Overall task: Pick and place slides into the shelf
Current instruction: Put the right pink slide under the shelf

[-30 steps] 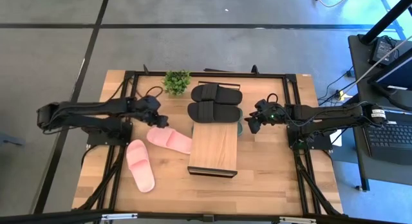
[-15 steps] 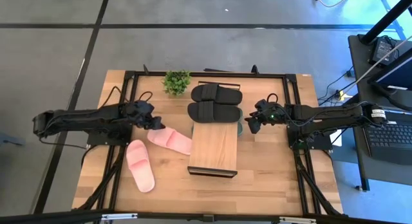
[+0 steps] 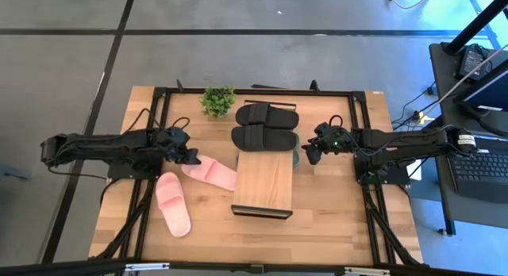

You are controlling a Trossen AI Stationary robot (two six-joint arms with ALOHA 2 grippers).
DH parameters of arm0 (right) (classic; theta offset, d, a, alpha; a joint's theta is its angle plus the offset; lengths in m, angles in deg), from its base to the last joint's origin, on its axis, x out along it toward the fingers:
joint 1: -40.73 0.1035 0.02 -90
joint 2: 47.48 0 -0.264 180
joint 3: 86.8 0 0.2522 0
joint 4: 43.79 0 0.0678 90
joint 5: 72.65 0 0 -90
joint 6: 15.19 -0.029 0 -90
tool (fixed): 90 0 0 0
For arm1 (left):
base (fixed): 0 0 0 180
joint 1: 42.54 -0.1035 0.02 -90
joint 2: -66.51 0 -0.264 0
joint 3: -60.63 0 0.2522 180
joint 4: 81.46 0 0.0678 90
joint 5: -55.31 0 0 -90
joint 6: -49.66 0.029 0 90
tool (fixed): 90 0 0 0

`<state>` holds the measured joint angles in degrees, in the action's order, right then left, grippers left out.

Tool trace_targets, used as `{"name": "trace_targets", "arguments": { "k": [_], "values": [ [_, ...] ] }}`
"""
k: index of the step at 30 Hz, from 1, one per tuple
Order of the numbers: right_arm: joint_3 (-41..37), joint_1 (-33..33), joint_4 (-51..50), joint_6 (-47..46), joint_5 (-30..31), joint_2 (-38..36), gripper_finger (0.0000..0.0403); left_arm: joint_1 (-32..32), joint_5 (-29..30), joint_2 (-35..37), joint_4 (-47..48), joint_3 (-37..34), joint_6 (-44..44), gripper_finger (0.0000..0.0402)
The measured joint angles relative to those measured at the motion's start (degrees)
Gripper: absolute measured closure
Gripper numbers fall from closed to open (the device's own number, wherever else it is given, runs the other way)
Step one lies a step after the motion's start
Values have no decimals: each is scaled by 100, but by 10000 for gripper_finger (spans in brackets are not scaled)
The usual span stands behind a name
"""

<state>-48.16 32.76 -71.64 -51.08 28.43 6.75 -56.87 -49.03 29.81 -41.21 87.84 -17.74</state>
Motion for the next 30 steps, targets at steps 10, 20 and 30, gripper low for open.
{"name": "trace_targets", "arguments": {
  "k": [10, 20, 30],
  "values": [
    [0, 0, 2, -118, 0, 0, 204, 244, 338, -44, -175, 0, 2, 233],
    [0, 0, 2, -119, -2, 0, 204, 247, 396, -42, -175, 0, -2, 233],
    [0, 0, 2, -117, -2, 0, 204, 247, 366, -42, -175, 0, -295, 242]
  ]
}}
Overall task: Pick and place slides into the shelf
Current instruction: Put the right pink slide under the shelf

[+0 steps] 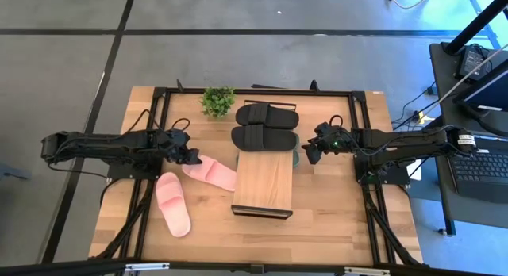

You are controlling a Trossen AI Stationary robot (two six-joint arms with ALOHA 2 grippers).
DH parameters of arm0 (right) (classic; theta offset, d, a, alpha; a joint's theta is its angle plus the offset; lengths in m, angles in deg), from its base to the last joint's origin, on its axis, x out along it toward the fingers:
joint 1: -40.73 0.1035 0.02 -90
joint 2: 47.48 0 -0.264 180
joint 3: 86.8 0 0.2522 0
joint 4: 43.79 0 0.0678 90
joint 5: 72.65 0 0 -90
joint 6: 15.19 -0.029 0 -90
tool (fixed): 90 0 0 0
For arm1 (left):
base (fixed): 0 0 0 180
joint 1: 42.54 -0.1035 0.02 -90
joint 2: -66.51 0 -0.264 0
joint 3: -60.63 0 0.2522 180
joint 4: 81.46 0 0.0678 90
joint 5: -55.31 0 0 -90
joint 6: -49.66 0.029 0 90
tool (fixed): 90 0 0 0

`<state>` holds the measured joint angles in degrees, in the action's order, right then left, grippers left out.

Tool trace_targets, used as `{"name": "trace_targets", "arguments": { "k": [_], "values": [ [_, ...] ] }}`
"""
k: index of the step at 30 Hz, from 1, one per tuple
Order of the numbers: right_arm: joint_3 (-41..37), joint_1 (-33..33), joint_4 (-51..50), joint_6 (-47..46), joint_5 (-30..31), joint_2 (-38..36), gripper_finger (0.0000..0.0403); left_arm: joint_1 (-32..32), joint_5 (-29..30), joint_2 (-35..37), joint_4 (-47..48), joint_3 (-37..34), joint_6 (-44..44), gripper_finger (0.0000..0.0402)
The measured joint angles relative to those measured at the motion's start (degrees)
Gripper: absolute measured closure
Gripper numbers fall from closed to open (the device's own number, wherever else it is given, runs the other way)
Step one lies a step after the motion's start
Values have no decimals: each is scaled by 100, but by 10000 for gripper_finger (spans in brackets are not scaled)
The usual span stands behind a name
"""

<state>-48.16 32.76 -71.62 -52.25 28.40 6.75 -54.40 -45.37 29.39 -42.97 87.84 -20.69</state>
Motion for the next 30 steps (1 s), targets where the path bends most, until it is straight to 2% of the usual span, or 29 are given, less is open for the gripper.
{"name": "trace_targets", "arguments": {
  "k": [5, 15, 18, 24, 30],
  "values": [
    [0, 0, 0, 2, -2, 0, 204, 2, -255, 0, 7, 0, 21, 284],
    [0, 0, 0, 22, -2, 0, 204, 2, -251, 0, -11, 0, 42, 391],
    [0, 0, 0, 20, -2, 0, 204, 1, -323, 2, -128, 0, 7, 395],
    [0, 0, -2, 4, -4, 0, 204, 0, -1137, 120, -811, 0, -364, 400],
    [0, 0, -4, -9, -4, 0, 204, 98, -1548, 162, -1088, 0, -853, 401]
  ]
}}
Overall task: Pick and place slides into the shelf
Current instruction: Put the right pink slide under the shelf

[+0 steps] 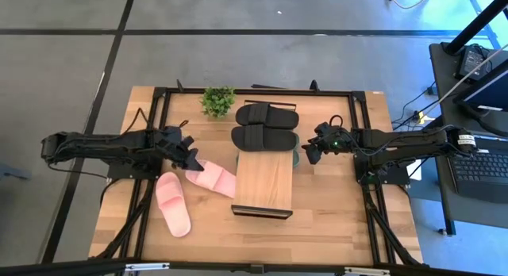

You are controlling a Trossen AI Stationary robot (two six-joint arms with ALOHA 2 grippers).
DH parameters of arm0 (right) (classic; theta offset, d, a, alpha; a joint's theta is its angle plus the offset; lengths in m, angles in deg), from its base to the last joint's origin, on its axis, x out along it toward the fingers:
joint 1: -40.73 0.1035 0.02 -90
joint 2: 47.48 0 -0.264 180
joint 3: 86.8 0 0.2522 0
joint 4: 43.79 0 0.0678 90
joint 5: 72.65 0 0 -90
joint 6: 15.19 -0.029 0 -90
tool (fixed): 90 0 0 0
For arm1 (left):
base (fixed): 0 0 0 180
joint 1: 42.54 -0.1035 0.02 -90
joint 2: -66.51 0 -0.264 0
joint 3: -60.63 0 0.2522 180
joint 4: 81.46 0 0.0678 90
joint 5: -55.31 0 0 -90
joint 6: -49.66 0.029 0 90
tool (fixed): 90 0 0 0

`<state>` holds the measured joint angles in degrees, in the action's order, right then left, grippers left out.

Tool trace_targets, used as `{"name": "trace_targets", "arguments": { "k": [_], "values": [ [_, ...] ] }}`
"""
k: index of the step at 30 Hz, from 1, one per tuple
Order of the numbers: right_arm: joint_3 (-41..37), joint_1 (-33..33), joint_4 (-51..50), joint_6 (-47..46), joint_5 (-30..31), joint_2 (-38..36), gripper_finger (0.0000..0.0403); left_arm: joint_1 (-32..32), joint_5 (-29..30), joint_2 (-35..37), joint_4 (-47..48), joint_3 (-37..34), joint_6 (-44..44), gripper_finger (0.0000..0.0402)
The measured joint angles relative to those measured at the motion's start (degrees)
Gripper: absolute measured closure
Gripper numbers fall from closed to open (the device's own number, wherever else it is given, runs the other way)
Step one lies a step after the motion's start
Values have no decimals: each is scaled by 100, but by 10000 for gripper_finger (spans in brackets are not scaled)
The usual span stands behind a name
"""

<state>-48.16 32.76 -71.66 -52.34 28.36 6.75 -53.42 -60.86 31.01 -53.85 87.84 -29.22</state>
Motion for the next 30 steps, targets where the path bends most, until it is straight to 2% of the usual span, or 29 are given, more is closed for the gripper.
{"name": "trace_targets", "arguments": {
  "k": [7, 13, 17, 26, 30],
  "values": [
    [0, 0, 0, -7, -2, 0, 204, 456, 62, -5, -562, 0, -778, 401],
    [0, 2, 0, -7, -2, 0, 204, 933, 864, -74, -624, 2, -1098, 401],
    [0, 2, 0, -7, -2, 0, 204, 1213, 1350, -244, -1135, 2, -1268, 401],
    [0, 2, 2, -9, -2, 0, 204, 1796, 2141, -1130, -2066, 4, -1782, 401],
    [0, 2, 3, -9, -2, 1, 204, 2000, 2394, -1658, -2867, 4, -1870, 401]
  ]
}}
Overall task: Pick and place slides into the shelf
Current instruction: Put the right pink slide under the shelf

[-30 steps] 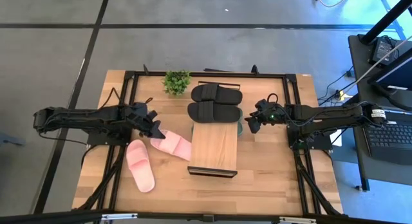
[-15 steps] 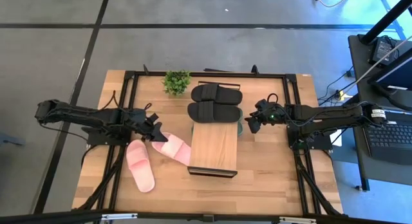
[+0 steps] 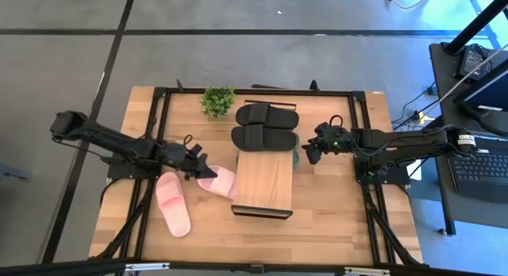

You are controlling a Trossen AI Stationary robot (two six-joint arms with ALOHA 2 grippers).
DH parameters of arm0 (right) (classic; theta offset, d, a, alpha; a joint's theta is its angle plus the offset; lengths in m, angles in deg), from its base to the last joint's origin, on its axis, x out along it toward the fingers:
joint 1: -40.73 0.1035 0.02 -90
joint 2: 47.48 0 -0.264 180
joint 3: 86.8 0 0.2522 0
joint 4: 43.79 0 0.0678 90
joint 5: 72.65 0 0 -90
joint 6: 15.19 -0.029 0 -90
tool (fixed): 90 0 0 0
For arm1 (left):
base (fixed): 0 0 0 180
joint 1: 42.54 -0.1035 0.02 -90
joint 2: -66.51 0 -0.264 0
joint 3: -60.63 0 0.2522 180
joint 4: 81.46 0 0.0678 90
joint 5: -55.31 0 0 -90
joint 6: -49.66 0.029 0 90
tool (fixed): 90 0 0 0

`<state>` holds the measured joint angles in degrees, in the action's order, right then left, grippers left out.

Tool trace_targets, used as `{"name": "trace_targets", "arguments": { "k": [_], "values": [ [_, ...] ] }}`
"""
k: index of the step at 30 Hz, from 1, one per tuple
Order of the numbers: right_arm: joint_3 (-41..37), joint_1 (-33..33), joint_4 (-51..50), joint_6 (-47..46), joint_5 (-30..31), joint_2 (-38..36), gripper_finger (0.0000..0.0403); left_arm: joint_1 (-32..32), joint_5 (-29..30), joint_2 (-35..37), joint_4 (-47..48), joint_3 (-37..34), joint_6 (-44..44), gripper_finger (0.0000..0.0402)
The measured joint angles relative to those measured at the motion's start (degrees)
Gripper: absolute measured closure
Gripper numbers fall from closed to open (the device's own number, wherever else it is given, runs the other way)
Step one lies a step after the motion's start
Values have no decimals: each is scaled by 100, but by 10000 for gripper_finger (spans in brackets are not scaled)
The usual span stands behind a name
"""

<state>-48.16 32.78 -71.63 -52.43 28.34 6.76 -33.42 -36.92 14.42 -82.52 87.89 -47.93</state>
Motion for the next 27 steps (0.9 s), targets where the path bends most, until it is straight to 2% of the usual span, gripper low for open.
{"name": "trace_targets", "arguments": {
  "k": [14, 27],
  "values": [
    [0, 0, 3, 0, 1, -1, 204, 348, 663, -1838, -2146, 17, -430, 401],
    [0, -1, 3, 2, -1, -1, 204, 372, 598, -3256, -2245, 924, -387, 401]
  ]
}}
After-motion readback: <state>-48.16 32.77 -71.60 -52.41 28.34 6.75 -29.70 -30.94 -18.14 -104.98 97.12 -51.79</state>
